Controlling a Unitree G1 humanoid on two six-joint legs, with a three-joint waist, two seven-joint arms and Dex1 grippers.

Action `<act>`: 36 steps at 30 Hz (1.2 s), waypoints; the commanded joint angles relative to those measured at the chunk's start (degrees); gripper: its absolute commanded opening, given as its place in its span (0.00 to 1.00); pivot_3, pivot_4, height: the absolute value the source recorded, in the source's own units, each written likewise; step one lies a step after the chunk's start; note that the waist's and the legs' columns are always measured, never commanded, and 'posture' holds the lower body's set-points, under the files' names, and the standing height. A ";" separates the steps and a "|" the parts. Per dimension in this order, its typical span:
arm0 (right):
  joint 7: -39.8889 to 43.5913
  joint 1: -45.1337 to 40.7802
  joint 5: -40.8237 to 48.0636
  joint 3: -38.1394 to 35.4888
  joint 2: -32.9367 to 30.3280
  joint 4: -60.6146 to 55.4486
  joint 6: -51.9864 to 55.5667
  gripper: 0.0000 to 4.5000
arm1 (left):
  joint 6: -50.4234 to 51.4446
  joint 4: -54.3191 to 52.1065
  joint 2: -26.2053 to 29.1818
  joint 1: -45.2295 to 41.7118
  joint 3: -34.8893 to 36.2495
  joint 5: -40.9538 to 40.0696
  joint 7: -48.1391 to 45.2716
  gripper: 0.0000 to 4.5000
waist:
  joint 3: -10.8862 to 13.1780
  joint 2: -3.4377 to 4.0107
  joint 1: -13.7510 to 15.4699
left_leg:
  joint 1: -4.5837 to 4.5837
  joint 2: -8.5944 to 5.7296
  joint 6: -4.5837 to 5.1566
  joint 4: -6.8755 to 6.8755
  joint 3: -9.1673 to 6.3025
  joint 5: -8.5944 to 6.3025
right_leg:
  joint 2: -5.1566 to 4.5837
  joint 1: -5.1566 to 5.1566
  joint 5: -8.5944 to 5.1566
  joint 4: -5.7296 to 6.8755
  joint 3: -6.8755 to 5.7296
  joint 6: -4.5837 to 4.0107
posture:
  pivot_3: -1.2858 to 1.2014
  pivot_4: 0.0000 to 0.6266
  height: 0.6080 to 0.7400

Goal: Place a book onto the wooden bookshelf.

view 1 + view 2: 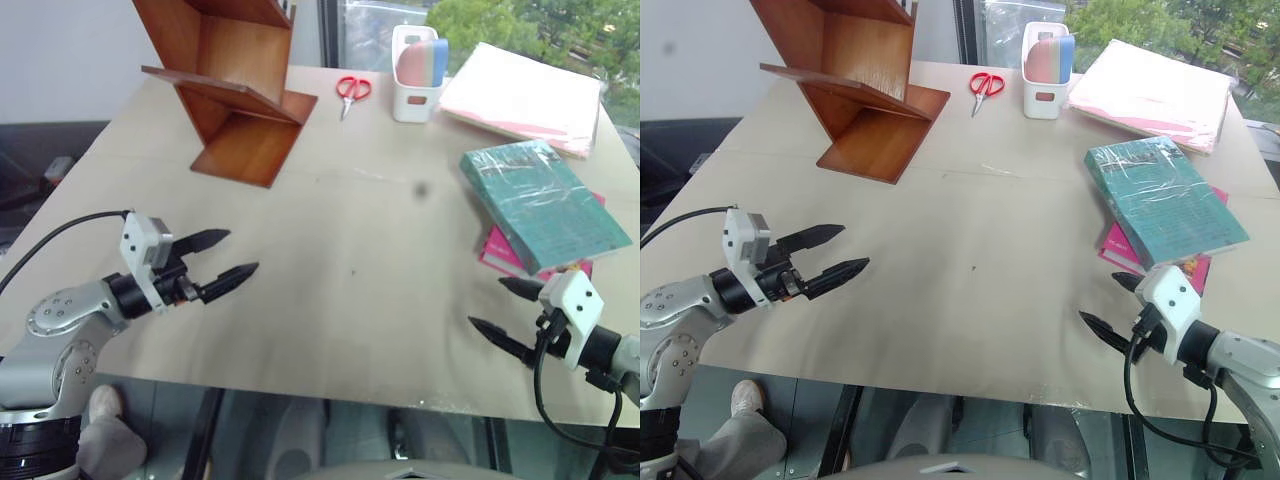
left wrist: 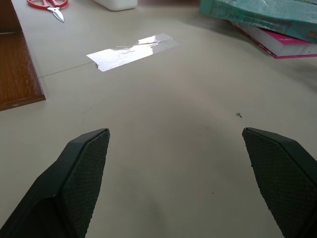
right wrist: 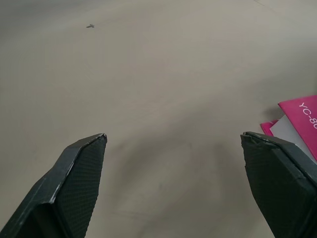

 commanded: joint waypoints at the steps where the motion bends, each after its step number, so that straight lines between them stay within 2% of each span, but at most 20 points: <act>1: -0.12 -1.06 0.53 -1.58 -0.55 -1.92 -0.38 0.99 | 0.06 -1.27 0.57 -1.83 0.39 -0.95 -0.93 1.00 | 0.00 0.00 0.00 | 0.00 0.00 0.00 0.00 0.00 0.00 | 0.00 0.00 0.00 0.00 0.00 0.00 | 0.52 0.24 1.00; 6: -3.42 -6.07 3.92 -1.96 0.90 -1.27 3.86 0.99 | 0.95 -3.31 -0.28 -5.52 -1.40 -1.88 -0.96 1.00 | 0.00 -0.01 -0.01 | 0.03 0.00 -0.01 0.02 0.00 0.01 | 0.01 0.02 0.01 0.03 0.00 0.02 | 0.52 0.24 1.00; 7: -3.96 -7.45 5.23 -2.42 0.99 -0.68 5.11 0.86 | 1.11 -3.85 -0.38 -5.98 -1.64 -2.23 -1.17 1.00 | 0.00 -0.01 -0.01 | 0.03 0.00 0.00 0.02 0.01 0.01 | 0.00 0.02 0.01 0.02 0.01 0.02 | 0.52 0.24 1.00; 10: -7.88 -15.20 6.29 -3.80 1.15 3.36 7.69 0.68 | 1.37 -5.65 -0.64 -7.59 -3.02 -2.96 -2.02 1.00 | 0.01 -0.01 -0.14 | 0.02 0.00 0.00 0.02 0.03 0.01 | 0.01 0.01 0.02 0.03 0.03 0.02 | 0.52 0.24 1.00; 12: -11.02 -21.51 4.20 -3.19 0.35 8.03 9.21 0.41 | 1.07 -6.27 -0.81 -8.83 -4.32 -2.91 -2.80 1.00 | 0.01 -0.01 -0.20 | 0.04 0.00 0.00 0.05 0.06 0.02 | 0.02 0.00 0.02 0.08 0.06 0.03 | 0.52 0.24 1.00; 13: -12.76 -24.77 1.74 -2.12 -0.34 10.84 9.23 0.34 | 0.91 -6.51 -0.96 -9.49 -5.18 -2.84 -3.26 1.00 | 0.01 0.00 -0.17 | 0.04 0.00 0.00 0.05 0.05 0.02 | 0.02 0.00 0.02 0.08 0.05 0.03 | 0.52 0.24 1.00; 14: -15.26 -28.47 -1.89 -0.40 -1.72 14.22 10.02 0.20 | 0.91 -6.74 -1.26 -10.57 -6.24 -2.91 -3.71 1.00 | 0.02 0.01 -0.16 | 0.06 -0.01 0.00 0.05 0.05 0.02 | 0.03 0.01 0.02 0.08 0.05 0.03 | 0.52 0.24 1.00; 15: -15.84 -32.93 -3.76 1.51 -3.50 19.07 12.30 0.17 | 0.91 -6.95 -1.56 -11.93 -7.41 -2.95 -4.09 1.00 | 0.02 0.00 -0.16 | 0.04 -0.01 0.00 0.05 0.05 0.02 | 0.03 -0.01 0.02 0.08 0.06 0.03 | 0.52 0.24 1.00; 16: -15.69 -37.20 -5.15 3.19 -4.69 24.07 13.48 0.04 | 1.36 -7.13 -1.94 -13.32 -8.29 -3.39 -4.27 1.00 | 0.06 0.07 -0.15 | 0.06 -0.01 0.00 0.06 0.06 0.01 | 0.03 0.02 0.02 0.08 0.06 0.02 | 0.52 0.24 1.00; 17: -15.73 -41.16 -6.65 4.74 -5.41 29.06 13.98 0.01 | 1.78 -7.19 -2.33 -14.67 -9.05 -3.87 -4.47 1.00 | 0.07 0.06 -0.16 | 0.02 -0.03 0.01 0.06 0.07 0.02 | 0.02 -0.03 0.03 0.09 0.07 0.03 | 0.52 0.24 1.00; 21: -16.95 -54.39 -16.08 12.23 -6.60 49.95 11.12 0.01 | 2.80 -7.90 -2.32 -17.46 -11.34 -5.41 -7.72 1.00 | 0.07 0.05 -0.32 | 0.00 -0.05 0.01 0.05 0.09 0.02 | 0.02 -0.05 0.04 0.08 0.09 0.02 | 0.52 0.24 1.00; 25: -13.09 -59.94 -21.19 18.59 -5.86 62.78 9.74 0.01 | 3.28 -7.94 -2.25 -19.58 -11.88 -5.97 -8.80 1.00 | 0.07 0.06 -0.38 | -0.16 -0.05 -0.06 -0.03 0.23 0.05 | -0.01 -0.21 0.03 0.00 0.12 0.01 | 0.52 0.24 1.00; 28: -9.79 -59.21 -21.96 20.28 -5.23 62.88 10.46 0.01 | 3.59 -8.21 -2.52 -20.05 -11.76 -6.13 -8.52 1.00 | 0.01 -0.03 -0.39 | -0.20 -0.02 -0.19 -0.04 0.26 0.13 | 0.00 -0.27 0.03 -0.02 0.10 0.01 | 0.52 0.24 1.00; 36: -7.92 -53.26 -19.08 16.41 -3.11 49.82 18.50 0.01 | 3.50 -8.49 -2.65 -19.37 -11.14 -6.04 -8.32 1.00 | -0.05 -0.13 -0.41 | 0.09 0.03 0.04 0.08 0.21 -0.01 | 0.04 0.02 0.04 0.17 0.10 0.01 | 0.52 0.24 1.00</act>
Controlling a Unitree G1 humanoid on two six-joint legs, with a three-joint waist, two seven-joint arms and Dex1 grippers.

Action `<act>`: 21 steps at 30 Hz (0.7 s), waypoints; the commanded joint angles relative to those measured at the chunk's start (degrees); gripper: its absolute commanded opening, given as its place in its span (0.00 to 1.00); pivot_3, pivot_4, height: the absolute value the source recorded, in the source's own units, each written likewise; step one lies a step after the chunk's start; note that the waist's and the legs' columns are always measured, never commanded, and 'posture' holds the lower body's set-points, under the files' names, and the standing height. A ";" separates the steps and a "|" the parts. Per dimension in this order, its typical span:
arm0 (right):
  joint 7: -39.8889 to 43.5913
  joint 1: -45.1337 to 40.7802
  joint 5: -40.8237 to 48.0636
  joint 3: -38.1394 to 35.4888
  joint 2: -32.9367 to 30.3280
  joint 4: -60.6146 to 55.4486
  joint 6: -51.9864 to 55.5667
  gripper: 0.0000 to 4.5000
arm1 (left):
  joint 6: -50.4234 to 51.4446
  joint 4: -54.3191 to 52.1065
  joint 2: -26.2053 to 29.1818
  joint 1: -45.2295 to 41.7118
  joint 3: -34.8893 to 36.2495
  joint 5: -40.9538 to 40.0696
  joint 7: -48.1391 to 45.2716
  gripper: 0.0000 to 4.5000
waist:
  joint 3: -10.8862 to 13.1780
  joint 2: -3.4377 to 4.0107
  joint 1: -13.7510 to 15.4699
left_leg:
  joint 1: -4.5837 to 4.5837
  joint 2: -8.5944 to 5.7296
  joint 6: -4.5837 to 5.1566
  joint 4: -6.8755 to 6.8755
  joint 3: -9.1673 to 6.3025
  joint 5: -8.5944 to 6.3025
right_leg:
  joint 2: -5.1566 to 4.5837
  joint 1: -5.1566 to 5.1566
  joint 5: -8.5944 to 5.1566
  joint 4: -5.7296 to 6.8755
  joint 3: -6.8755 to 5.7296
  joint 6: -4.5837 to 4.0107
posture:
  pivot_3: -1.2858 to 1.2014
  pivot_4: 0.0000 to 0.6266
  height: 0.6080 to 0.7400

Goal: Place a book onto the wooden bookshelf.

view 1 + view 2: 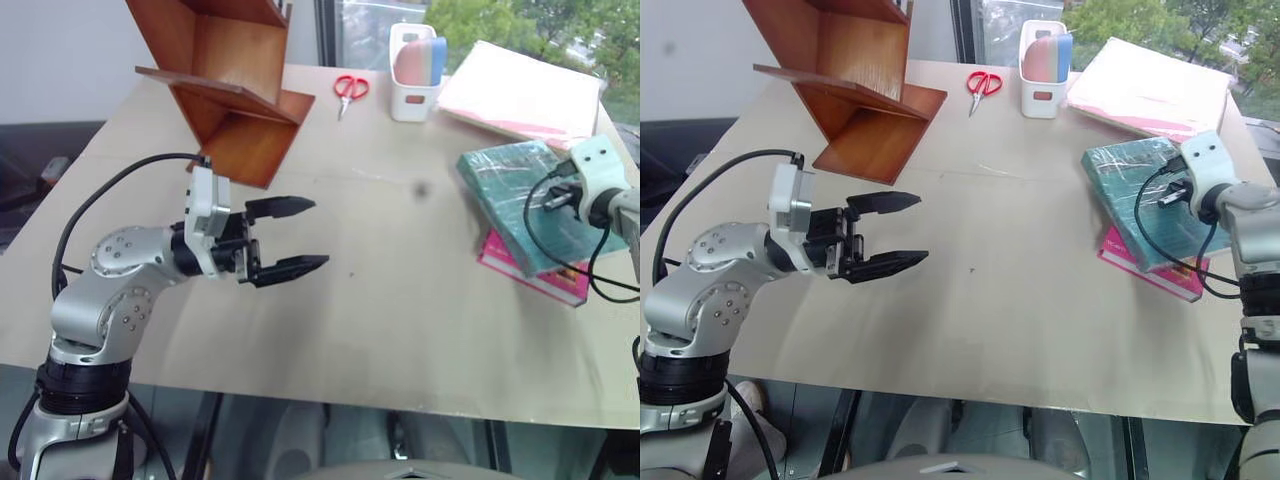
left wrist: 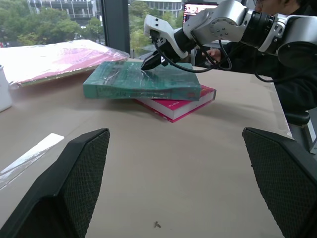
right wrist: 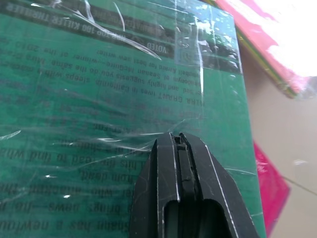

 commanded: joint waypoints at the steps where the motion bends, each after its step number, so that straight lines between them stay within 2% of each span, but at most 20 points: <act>1: 2.11 3.75 2.07 -0.04 1.10 -4.34 6.02 0.01 | -0.81 -1.50 0.07 -0.09 0.96 -0.50 -0.33 1.00 | -0.01 -0.01 0.04 | 0.01 0.00 0.00 0.02 -0.01 0.00 | 0.00 0.00 0.00 0.04 0.00 0.00 | 0.52 0.24 1.00; 9: -0.41 5.52 4.95 -8.54 2.37 -13.45 7.50 0.01 | -1.29 -0.69 -0.58 -0.46 0.49 0.04 -0.61 1.00 | 0.02 0.03 0.08 | -0.01 0.00 0.00 0.07 -0.01 0.00 | 0.01 -0.03 0.00 0.14 0.00 0.00 | 0.52 0.24 1.00; 13: -5.34 1.04 3.54 -12.31 1.59 -10.39 5.57 0.01 | -1.13 -0.31 -1.20 -0.93 0.01 0.25 -0.30 1.00 | 0.10 0.16 0.06 | -0.05 -0.02 0.00 0.07 0.04 0.00 | -0.01 -0.11 0.00 0.18 0.05 0.00 | 0.52 0.24 1.00; 16: -8.44 0.39 -0.92 -10.54 -0.81 -5.48 0.61 0.01 | -1.15 -0.33 -1.91 -1.04 -0.62 0.71 -0.11 1.00 | 0.12 0.19 0.12 | -0.07 -0.05 0.00 0.07 0.07 0.00 | -0.03 -0.17 0.00 0.20 0.08 0.00 | 0.52 0.24 1.00; 21: -7.62 2.79 -4.88 -7.86 -4.54 0.01 -2.32 0.01 | -0.95 0.08 -2.61 -1.35 -0.75 1.15 0.40 1.00 | 0.12 0.19 0.32 | -0.13 -0.06 0.01 0.06 0.08 0.00 | -0.06 -0.17 0.00 0.11 0.07 0.00 | 0.52 0.24 1.00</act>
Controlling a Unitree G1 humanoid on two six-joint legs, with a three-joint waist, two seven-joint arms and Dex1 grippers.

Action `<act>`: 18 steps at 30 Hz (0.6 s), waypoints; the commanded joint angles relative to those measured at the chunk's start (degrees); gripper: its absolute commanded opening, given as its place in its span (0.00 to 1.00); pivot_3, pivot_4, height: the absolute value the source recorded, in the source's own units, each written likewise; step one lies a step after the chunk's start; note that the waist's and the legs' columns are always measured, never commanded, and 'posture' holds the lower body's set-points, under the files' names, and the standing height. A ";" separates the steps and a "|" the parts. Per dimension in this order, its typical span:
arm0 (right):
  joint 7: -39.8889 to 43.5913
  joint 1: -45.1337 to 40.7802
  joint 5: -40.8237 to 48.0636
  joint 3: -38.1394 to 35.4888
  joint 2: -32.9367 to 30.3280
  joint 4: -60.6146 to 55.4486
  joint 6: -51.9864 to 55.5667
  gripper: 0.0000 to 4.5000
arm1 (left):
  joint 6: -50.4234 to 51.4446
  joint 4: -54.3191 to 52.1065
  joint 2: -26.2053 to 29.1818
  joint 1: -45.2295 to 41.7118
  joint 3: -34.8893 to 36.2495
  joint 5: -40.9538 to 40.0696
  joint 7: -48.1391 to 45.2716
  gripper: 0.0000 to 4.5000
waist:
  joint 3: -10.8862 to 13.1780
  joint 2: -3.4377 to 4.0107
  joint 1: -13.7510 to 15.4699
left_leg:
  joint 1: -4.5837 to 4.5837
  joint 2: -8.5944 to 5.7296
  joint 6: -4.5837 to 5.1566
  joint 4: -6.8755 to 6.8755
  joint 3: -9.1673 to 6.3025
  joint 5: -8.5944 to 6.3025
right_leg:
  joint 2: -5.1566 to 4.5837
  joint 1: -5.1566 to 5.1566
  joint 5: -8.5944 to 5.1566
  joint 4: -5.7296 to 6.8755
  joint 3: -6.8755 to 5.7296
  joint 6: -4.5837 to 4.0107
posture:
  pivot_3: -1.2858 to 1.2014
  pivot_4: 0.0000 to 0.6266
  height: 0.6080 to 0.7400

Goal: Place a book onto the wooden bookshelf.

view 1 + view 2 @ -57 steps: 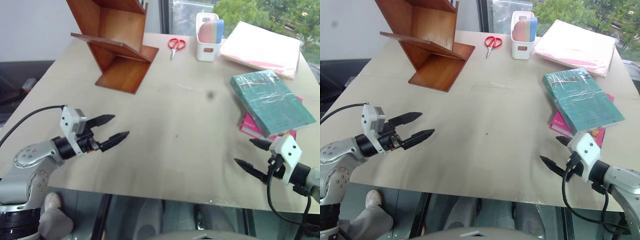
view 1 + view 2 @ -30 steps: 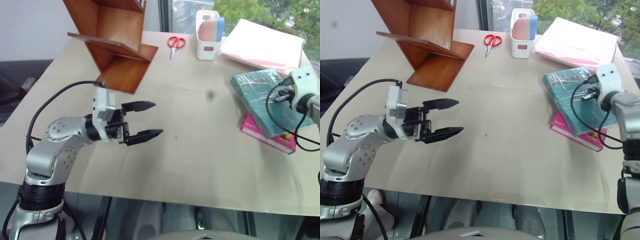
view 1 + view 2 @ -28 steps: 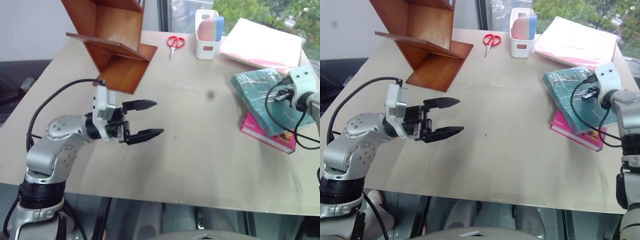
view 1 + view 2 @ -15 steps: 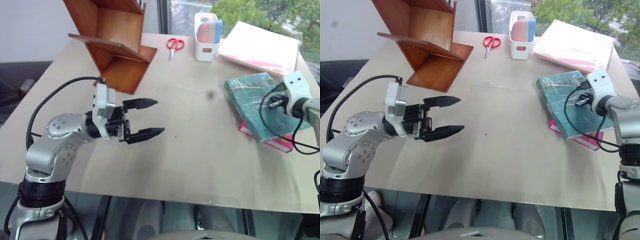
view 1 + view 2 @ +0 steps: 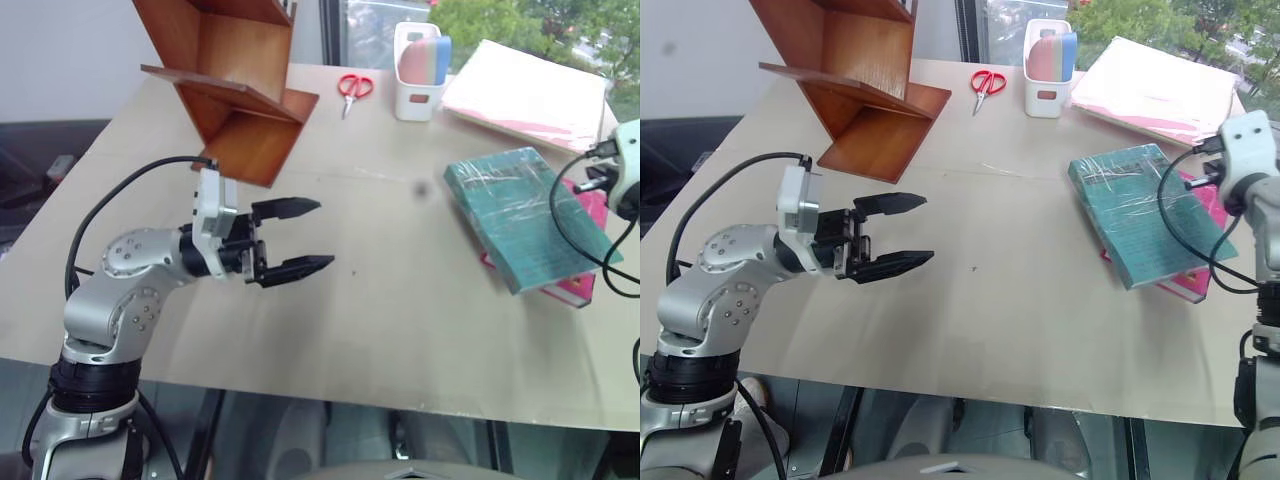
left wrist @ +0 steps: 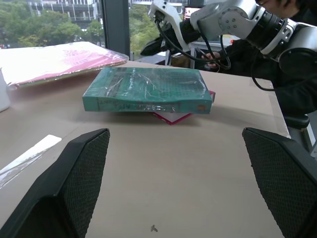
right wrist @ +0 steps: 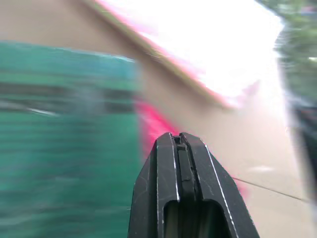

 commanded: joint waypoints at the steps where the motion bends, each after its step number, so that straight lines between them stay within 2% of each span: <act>1: 0.73 1.71 -2.78 1.11 -2.88 2.25 -2.06 0.01 | -0.76 -0.59 -0.16 -0.85 0.45 0.05 0.36 1.00 | 0.00 0.00 -0.10 | 0.00 0.00 0.00 0.00 0.00 0.00 | 0.00 0.00 0.00 0.00 0.00 0.00 | 0.52 0.24 1.00; 5: 3.51 4.83 -2.66 2.03 -3.64 1.44 -0.96 0.01 | -0.76 -0.53 -0.15 -0.53 0.30 0.24 0.41 1.00 | 0.01 0.03 -0.35 | 0.02 0.01 0.00 0.00 0.02 0.00 | 0.01 -0.02 0.00 0.04 0.03 0.00 | 0.52 0.24 1.00; 9: 5.40 7.00 0.10 -0.20 -2.68 -3.05 1.84 0.01 | -0.59 -0.30 -0.08 -0.80 0.25 0.21 0.50 1.00 | 0.04 0.07 -0.50 | 0.02 0.01 0.00 0.00 0.04 0.00 | 0.01 -0.03 0.00 0.06 0.05 0.00 | 0.52 0.24 1.00; 14: -2.71 3.80 -1.14 -5.06 -2.42 3.18 0.04 0.01 | -0.33 0.12 -0.15 -1.46 -0.17 0.30 0.63 1.00 | 0.04 0.07 -0.80 | 0.02 0.00 0.00 0.02 0.04 0.00 | 0.00 -0.02 0.00 0.08 0.04 0.00 | 0.52 0.24 1.00; 18: -4.32 1.17 0.26 -7.33 -2.11 7.27 0.40 0.01 | -0.31 0.49 -0.07 -1.93 -0.37 0.35 0.62 1.00 | 0.04 0.07 -0.98 | 0.02 -0.01 -0.01 0.04 0.04 0.01 | -0.01 -0.01 0.00 0.08 0.03 0.00 | 0.52 0.24 1.00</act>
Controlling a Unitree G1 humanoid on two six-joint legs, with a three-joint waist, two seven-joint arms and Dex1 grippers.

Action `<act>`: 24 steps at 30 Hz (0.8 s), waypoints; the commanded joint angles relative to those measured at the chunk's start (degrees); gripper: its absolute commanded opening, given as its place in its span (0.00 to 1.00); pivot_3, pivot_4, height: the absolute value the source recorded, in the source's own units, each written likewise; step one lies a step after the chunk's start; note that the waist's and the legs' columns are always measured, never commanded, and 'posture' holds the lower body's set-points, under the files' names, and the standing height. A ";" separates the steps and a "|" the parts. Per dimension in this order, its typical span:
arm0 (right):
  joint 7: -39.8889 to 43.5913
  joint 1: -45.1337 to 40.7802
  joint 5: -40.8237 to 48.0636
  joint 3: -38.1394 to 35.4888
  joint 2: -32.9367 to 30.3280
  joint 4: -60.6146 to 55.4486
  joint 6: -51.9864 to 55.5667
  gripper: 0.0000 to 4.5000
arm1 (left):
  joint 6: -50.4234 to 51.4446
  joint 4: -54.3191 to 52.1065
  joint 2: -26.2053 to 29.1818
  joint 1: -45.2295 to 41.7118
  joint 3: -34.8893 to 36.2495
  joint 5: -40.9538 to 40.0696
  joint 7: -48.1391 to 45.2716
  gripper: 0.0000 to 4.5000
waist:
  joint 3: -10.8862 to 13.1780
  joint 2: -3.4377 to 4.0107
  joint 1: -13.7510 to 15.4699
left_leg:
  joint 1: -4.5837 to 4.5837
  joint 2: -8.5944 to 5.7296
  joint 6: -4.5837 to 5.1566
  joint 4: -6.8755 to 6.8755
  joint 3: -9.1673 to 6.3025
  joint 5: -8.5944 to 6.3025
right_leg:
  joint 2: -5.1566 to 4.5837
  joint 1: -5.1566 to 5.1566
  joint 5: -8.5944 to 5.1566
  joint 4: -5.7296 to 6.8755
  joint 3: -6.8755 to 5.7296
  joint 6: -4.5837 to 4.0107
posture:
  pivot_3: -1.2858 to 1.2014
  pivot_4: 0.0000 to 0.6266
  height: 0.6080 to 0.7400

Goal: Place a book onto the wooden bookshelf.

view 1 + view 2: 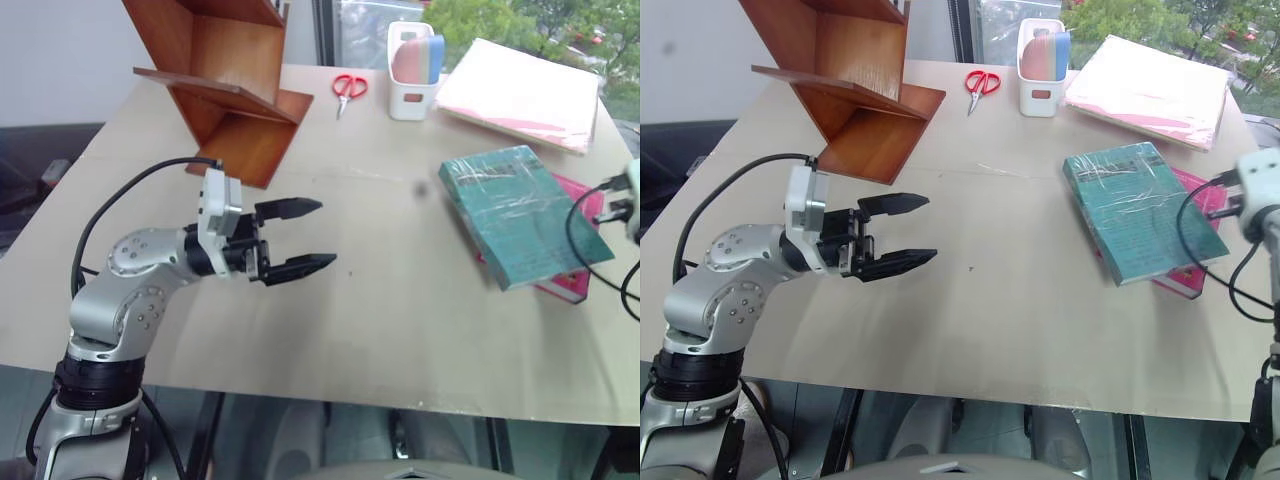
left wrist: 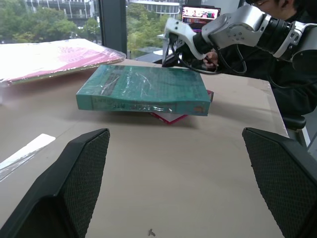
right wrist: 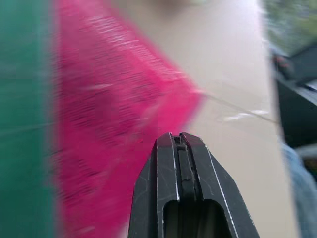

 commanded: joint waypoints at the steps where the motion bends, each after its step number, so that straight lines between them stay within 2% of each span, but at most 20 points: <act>1: -1.48 -2.28 0.87 -3.00 -0.23 2.29 0.13 0.01 | -0.45 -0.42 0.12 -1.15 0.23 0.22 -0.06 1.00 | 0.00 0.00 -0.20 | 0.00 0.00 0.00 0.00 0.00 0.00 | 0.00 0.00 0.00 0.00 0.00 0.00 | 0.52 0.24 1.00; 8: -6.28 -13.67 4.05 -5.33 3.12 14.93 12.47 0.01 | -0.23 -1.03 0.31 -0.93 0.44 0.01 0.47 1.00 | 0.01 0.01 -0.88 | 0.08 0.01 0.00 0.00 0.12 0.00 | 0.00 -0.03 0.00 0.10 0.14 0.00 | 0.52 0.24 1.00; 14: -13.90 -22.70 3.98 -7.20 5.67 28.90 11.52 0.01 | 0.17 -1.89 0.51 -0.40 0.86 -0.47 0.92 1.00 | 0.01 0.02 -0.70 | 0.03 0.01 0.00 -0.02 0.15 0.00 | 0.01 -0.14 0.00 0.17 0.17 0.00 | 0.52 0.24 1.00; 24: -10.22 -28.91 6.10 -6.50 7.15 39.82 10.51 0.01 | 0.82 -2.47 1.10 0.45 1.79 -1.03 1.57 1.00 | 0.01 0.02 -1.04 | 0.05 0.04 0.00 -0.02 0.25 0.00 | 0.04 -0.22 0.00 0.25 0.28 0.00 | 0.52 0.24 1.00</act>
